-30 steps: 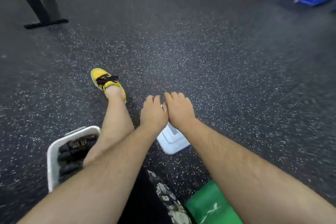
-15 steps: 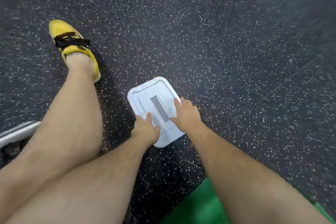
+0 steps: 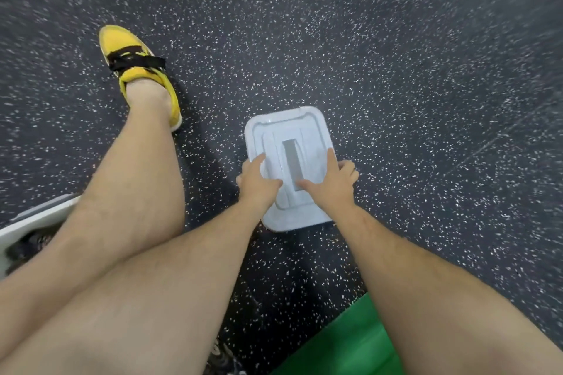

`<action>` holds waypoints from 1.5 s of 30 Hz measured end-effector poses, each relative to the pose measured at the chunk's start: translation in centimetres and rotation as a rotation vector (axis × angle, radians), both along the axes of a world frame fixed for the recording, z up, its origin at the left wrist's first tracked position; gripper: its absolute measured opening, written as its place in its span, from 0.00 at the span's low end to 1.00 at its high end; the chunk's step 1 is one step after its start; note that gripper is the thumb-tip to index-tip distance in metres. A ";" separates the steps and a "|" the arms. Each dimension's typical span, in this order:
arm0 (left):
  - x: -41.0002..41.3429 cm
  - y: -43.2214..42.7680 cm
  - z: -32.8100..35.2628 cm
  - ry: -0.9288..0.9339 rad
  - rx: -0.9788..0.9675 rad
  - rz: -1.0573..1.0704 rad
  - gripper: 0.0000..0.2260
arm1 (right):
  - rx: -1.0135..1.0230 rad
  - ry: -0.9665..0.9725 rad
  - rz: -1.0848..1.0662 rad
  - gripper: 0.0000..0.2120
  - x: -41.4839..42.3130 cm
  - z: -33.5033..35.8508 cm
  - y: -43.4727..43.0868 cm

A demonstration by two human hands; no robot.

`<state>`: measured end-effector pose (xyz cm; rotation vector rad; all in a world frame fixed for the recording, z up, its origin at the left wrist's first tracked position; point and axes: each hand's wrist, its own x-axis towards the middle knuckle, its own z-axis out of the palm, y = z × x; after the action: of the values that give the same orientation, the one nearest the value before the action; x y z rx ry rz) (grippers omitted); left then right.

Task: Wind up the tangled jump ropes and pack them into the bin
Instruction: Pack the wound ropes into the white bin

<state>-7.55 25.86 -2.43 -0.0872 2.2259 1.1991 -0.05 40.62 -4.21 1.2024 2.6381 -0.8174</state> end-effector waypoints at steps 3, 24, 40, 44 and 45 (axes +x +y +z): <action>-1.8 1.2 4.6 0.129 0.116 0.025 0.32 | 0.030 0.124 -0.037 0.55 -1.0 4.8 1.1; -0.3 -34.1 22.1 0.522 -0.115 0.405 0.34 | 0.022 0.226 0.374 0.61 -6.8 25.6 -32.0; 10.5 -37.4 7.3 0.151 -0.458 0.262 0.37 | -0.076 -0.299 0.322 0.58 1.7 11.7 -37.5; 9.7 -37.5 7.1 0.129 -0.479 0.269 0.37 | -0.061 -0.264 0.363 0.57 0.6 11.5 -37.8; 9.5 -37.6 7.1 0.115 -0.486 0.255 0.37 | -0.058 -0.263 0.368 0.57 0.4 11.4 -37.9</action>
<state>1.94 -11.70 4.65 -0.5196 2.6254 0.7718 0.40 2.73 7.21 0.7183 2.4875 -0.6171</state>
